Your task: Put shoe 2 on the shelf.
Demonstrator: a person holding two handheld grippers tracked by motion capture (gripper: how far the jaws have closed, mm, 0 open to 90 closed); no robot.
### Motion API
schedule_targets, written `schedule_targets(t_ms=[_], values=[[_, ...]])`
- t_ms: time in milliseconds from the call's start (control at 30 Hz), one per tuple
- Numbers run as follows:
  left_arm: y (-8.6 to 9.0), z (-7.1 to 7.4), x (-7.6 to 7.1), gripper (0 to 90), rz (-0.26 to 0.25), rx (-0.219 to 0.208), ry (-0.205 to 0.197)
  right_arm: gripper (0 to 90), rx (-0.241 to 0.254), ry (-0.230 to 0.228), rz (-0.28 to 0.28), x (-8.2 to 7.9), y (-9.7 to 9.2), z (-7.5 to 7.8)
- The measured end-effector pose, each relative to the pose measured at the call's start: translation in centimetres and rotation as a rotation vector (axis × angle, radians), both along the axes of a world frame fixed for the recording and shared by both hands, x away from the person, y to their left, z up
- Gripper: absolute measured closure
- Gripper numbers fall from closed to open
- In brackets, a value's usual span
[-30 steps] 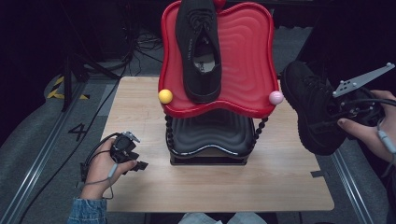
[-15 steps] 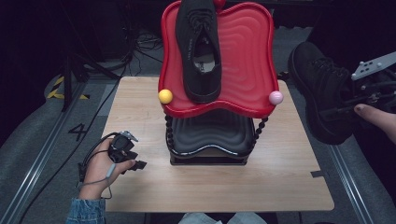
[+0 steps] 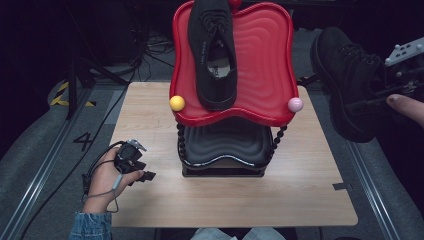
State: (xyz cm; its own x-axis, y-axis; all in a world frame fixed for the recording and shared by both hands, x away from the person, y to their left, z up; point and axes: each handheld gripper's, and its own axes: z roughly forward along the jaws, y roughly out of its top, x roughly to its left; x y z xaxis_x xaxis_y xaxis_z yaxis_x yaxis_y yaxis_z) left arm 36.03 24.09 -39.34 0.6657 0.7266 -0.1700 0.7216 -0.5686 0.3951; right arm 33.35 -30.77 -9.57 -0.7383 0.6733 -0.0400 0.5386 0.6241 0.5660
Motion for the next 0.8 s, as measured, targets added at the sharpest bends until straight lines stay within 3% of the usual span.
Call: schedule_targets(t_ms=[267,667,800], values=[[-0.1,0.0,0.4,44.6,-0.015,0.004,0.001,85.6,-0.007,-0.016,0.011,0.1,1.4,1.9],[0.3,-0.3,0.2,44.8,-0.013,-0.012,0.004,85.7,-0.015,-0.062,0.064,0.8,5.8,5.4],[0.4,-0.6,0.1,44.8,-0.013,-0.015,0.014,85.7,-0.024,-0.063,0.073,1.1,6.8,5.7]])
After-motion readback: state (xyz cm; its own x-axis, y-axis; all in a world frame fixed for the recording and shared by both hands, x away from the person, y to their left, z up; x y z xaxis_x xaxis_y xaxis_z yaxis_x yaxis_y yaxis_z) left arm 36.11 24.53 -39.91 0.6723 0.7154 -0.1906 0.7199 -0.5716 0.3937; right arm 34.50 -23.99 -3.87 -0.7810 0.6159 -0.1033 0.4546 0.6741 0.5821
